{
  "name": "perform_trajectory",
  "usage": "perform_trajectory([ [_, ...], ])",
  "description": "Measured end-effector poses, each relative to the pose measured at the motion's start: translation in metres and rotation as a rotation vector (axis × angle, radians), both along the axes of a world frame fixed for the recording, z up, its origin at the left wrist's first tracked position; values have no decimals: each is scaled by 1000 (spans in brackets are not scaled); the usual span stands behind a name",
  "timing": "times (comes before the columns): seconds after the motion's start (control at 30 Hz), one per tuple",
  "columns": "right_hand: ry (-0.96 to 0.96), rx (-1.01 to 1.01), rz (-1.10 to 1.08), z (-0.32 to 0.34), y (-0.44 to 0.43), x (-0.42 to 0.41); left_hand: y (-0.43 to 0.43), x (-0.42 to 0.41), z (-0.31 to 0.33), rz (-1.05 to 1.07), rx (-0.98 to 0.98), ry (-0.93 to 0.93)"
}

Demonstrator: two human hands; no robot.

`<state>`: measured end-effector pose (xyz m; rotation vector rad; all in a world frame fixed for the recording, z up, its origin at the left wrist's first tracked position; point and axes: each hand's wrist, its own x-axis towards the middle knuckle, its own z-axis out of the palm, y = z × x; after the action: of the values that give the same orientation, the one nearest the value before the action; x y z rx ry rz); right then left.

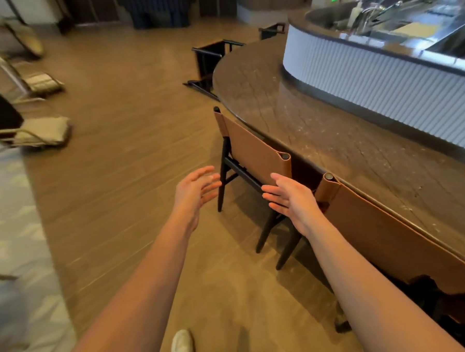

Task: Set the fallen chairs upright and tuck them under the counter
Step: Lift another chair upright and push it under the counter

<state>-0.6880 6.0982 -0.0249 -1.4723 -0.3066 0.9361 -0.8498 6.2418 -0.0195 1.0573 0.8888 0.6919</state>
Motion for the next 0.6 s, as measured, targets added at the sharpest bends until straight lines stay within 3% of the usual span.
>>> perform_trajectory([
  [0.6, 17, 60, 115, -13, 314, -111, 287, -132, 6, 147, 69, -37],
])
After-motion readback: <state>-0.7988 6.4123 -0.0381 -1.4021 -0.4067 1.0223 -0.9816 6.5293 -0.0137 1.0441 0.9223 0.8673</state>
